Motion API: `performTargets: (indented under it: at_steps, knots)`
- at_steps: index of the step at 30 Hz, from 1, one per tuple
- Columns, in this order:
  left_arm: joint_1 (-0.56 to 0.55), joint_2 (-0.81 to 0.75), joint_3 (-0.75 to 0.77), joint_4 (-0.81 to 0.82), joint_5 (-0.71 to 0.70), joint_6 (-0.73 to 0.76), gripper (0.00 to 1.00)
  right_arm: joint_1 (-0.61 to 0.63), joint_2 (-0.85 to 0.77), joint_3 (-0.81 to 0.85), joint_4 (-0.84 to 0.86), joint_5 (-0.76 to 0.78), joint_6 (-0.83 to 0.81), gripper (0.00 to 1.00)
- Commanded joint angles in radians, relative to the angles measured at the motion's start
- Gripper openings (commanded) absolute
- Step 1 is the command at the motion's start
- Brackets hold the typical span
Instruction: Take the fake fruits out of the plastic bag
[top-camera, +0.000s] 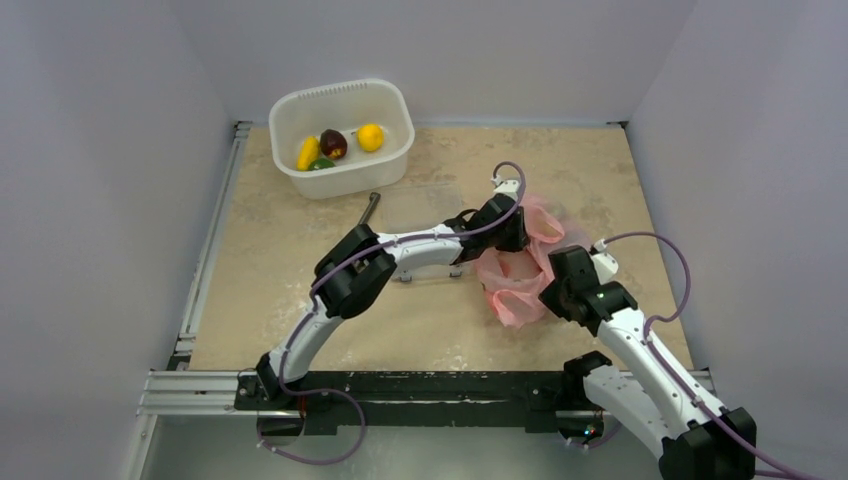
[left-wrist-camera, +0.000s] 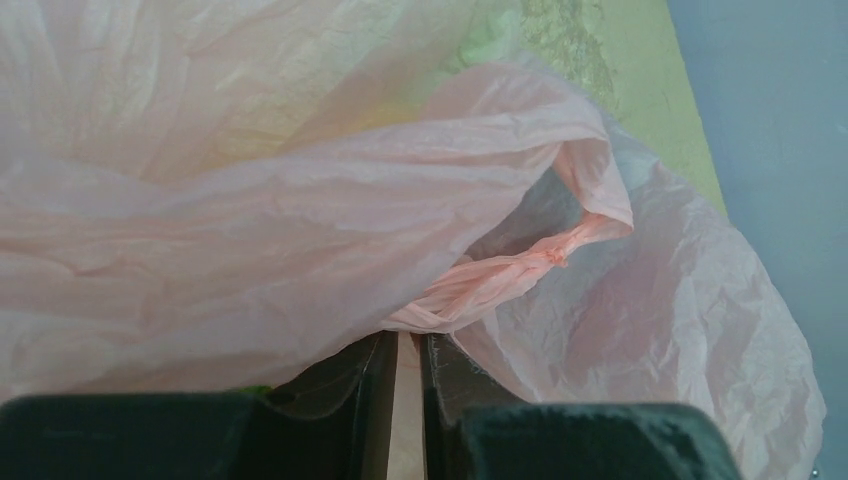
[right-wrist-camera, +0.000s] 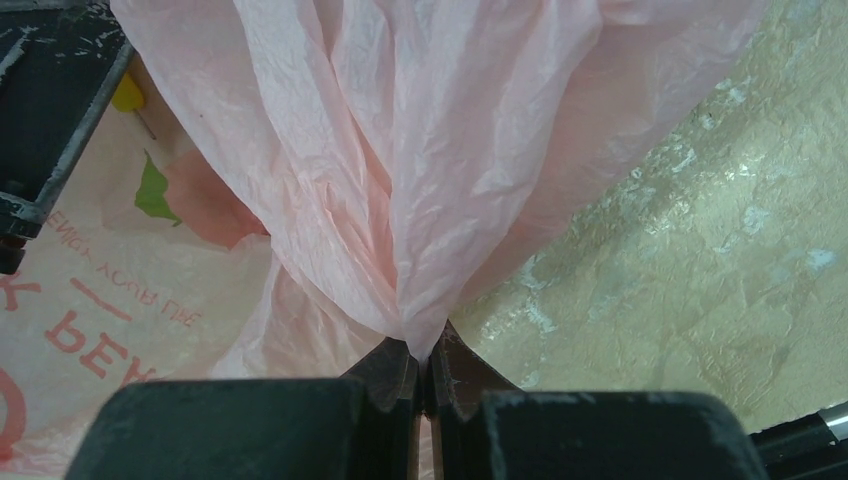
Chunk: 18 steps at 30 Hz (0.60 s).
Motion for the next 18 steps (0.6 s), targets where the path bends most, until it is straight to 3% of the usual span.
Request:
performTargets:
  at_steps: [1, 5, 13, 16, 18]
  knots:
    - [0.007, -0.03, -0.077, 0.127, 0.043, -0.092, 0.17, 0.004, -0.008, 0.041, -0.006, 0.048, 0.007, 0.0]
    - [-0.01, -0.129, -0.23, 0.251, 0.06, -0.075, 0.38, 0.004, -0.029, 0.049, -0.016, 0.067, 0.01, 0.0]
    - [-0.009, -0.228, -0.445, 0.501, 0.205, 0.014, 0.66, 0.004, -0.074, 0.008, -0.024, 0.05, 0.029, 0.0]
    - [-0.006, -0.223, -0.433, 0.476, 0.262, 0.017, 0.71, 0.004, -0.057, -0.002, -0.028, 0.044, 0.011, 0.0]
    - [0.005, -0.184, -0.345, 0.343, 0.287, 0.016, 0.75, 0.004, -0.035, -0.001, -0.048, 0.027, 0.006, 0.0]
